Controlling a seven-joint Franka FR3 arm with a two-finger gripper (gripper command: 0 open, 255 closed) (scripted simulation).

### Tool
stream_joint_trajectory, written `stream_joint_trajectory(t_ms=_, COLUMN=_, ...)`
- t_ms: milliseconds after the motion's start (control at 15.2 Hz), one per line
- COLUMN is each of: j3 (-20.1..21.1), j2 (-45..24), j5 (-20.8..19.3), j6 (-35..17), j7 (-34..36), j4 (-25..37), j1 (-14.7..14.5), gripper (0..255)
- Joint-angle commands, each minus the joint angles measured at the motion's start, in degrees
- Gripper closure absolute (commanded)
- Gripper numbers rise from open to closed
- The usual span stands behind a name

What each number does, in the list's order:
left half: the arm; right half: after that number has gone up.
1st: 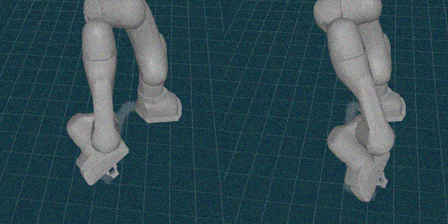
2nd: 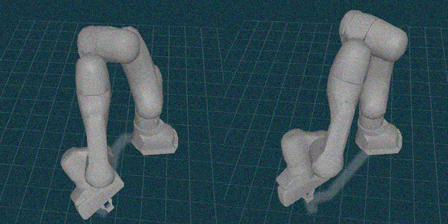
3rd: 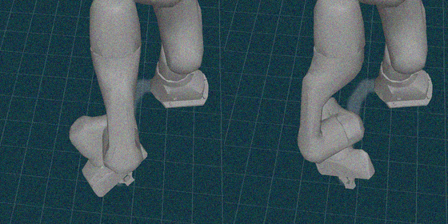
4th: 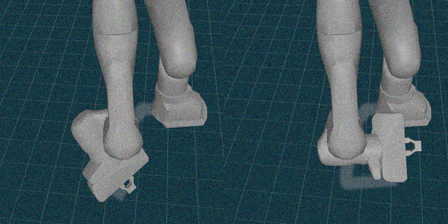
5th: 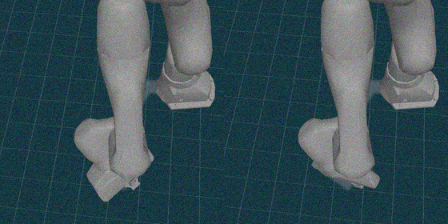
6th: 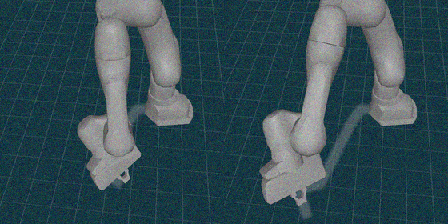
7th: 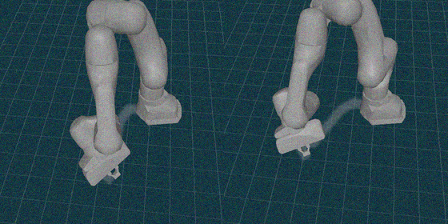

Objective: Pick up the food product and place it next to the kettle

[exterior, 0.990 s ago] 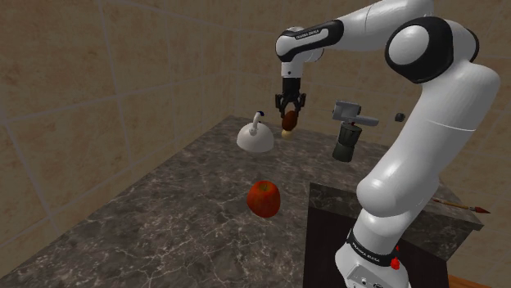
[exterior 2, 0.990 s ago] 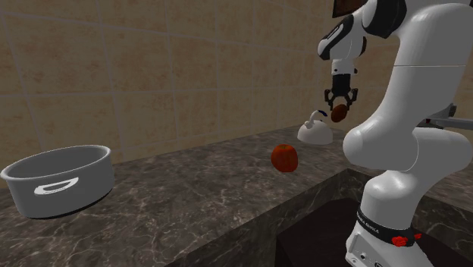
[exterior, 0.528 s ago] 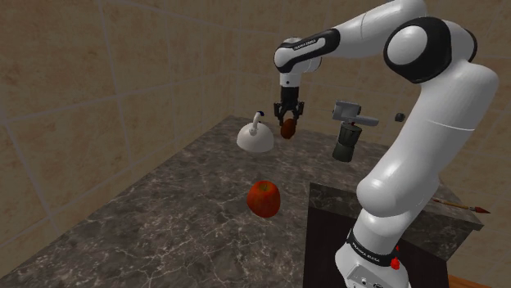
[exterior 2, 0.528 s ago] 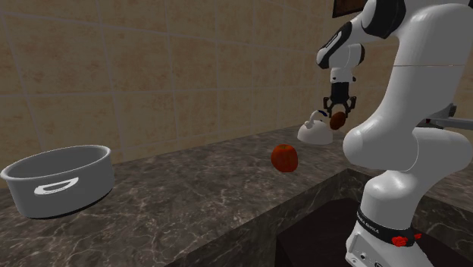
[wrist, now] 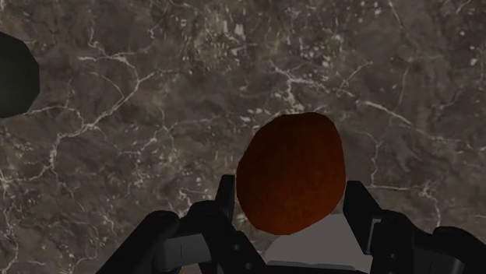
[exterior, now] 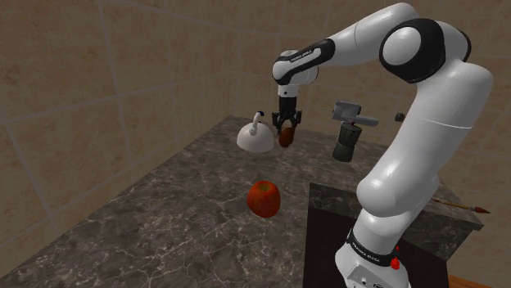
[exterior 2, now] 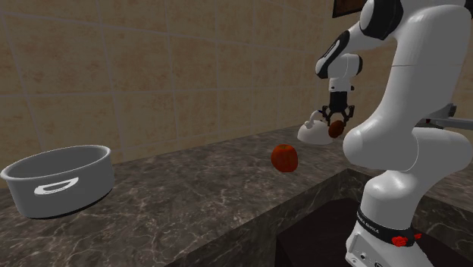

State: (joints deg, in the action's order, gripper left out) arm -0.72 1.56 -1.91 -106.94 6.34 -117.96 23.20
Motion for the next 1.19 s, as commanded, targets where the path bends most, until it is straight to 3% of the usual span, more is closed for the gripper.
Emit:
stream_joint_trajectory(t_ms=0, j3=-0.05, j2=-0.41, j5=-0.03, j6=-1.46, j7=-0.05, j4=-1.02, j1=0.05, gripper=255)
stream_joint_trajectory(t_ms=924, j3=-0.09, j2=-5.24, j5=-0.13, j6=-12.19, j7=0.25, j4=-6.93, j1=0.09, gripper=255)
stream_joint_trajectory(t_ms=1122, j3=-0.1, j2=-5.23, j5=-0.13, j6=-12.19, j7=0.25, j4=-6.93, j1=0.08, gripper=255)
